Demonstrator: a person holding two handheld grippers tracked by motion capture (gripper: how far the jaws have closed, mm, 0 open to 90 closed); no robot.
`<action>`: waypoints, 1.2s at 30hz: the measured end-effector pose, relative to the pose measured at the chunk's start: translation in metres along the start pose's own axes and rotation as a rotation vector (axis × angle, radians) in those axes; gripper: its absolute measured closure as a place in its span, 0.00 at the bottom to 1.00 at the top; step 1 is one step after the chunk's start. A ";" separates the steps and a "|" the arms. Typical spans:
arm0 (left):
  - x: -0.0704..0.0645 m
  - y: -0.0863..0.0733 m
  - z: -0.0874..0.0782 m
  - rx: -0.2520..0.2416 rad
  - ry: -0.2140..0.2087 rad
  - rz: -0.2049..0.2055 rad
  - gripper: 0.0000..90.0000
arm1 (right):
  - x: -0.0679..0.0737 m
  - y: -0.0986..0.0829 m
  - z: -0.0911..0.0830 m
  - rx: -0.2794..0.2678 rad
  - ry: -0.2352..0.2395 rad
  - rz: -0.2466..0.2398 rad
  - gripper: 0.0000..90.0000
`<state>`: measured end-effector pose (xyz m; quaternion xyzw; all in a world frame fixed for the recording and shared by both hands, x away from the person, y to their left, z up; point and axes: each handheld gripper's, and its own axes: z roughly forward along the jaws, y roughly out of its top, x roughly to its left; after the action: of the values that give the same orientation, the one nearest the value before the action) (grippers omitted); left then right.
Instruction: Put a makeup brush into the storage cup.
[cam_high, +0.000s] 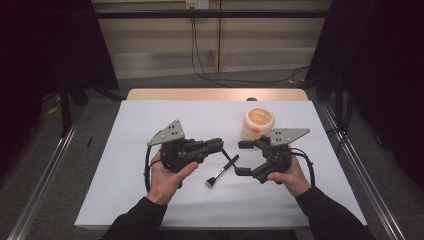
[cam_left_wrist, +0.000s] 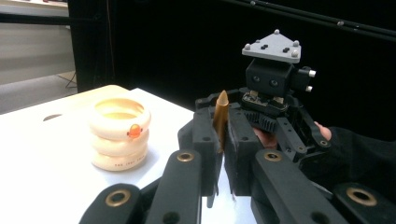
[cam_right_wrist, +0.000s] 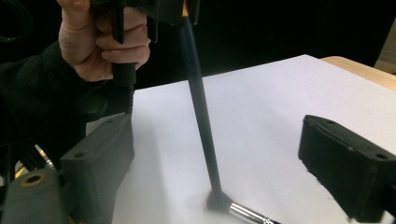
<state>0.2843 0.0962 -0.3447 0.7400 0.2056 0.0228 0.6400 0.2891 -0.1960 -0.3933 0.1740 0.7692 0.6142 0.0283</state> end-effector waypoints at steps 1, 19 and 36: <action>0.000 0.000 0.000 -0.002 0.002 -0.003 0.94 | 0.000 0.000 -0.001 -0.006 -0.004 0.000 0.09; 0.004 0.009 0.005 0.127 0.031 0.028 0.94 | 0.007 -0.003 -0.003 -0.032 -0.090 0.018 0.23; -0.003 0.002 0.020 0.234 -0.001 0.024 0.94 | 0.011 -0.002 0.003 0.058 0.005 0.021 0.49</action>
<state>0.2878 0.0763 -0.3453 0.8122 0.1974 0.0058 0.5489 0.2787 -0.1900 -0.3940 0.1813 0.7850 0.5922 0.0148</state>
